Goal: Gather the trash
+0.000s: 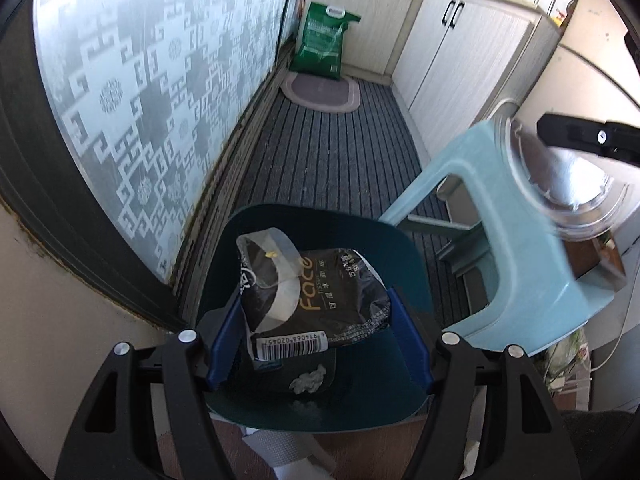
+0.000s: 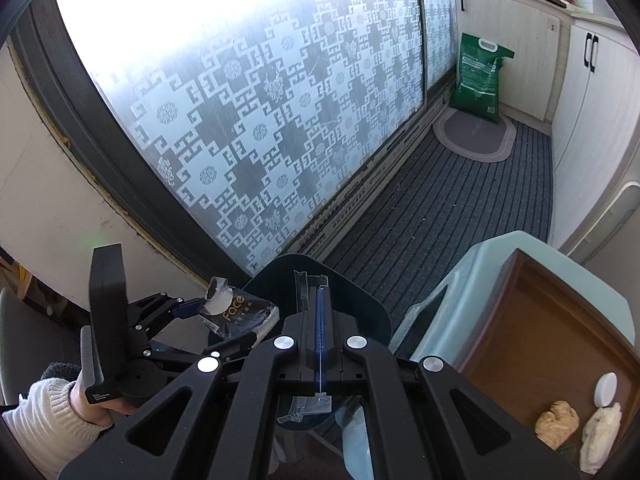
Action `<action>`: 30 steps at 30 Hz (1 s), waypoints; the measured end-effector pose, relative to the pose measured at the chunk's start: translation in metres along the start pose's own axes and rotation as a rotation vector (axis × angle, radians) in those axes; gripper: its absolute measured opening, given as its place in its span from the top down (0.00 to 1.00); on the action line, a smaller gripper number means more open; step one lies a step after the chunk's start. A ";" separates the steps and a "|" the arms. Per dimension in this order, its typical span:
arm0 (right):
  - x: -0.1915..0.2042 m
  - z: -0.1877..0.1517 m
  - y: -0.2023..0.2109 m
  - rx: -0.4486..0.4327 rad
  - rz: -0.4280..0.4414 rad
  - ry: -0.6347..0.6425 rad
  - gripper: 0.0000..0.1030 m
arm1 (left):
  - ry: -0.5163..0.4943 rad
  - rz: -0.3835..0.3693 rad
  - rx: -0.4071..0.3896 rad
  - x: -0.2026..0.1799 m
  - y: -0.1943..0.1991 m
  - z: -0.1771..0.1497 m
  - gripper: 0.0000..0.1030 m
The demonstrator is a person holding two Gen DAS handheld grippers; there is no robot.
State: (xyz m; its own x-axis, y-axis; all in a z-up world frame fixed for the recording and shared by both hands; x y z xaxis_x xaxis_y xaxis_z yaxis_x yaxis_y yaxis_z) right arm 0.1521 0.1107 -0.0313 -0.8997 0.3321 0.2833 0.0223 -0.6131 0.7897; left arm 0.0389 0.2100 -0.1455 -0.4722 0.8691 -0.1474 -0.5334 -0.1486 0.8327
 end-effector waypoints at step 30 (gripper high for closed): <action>0.023 -0.031 -0.098 0.212 -0.061 0.067 1.00 | 0.006 -0.013 -0.195 0.010 0.082 0.019 0.64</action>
State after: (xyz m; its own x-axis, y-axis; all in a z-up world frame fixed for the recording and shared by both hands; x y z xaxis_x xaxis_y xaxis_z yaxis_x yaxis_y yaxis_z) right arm 0.1152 0.1558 -0.1189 -0.9288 0.3118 0.2002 0.0516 -0.4263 0.9031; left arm 0.0040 0.2159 -0.0687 -0.4684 0.8687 -0.1610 -0.6647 -0.2265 0.7119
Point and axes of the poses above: each gripper's, at about its wrist camera, not at the fingertips, and y roughly against the way its jaws point, x to its left, z to its top, the point moved 5 cm from there along -y, roughly the way its jaws point, and after that the axes turned 4 degrees about z, right-handed, at the moved point
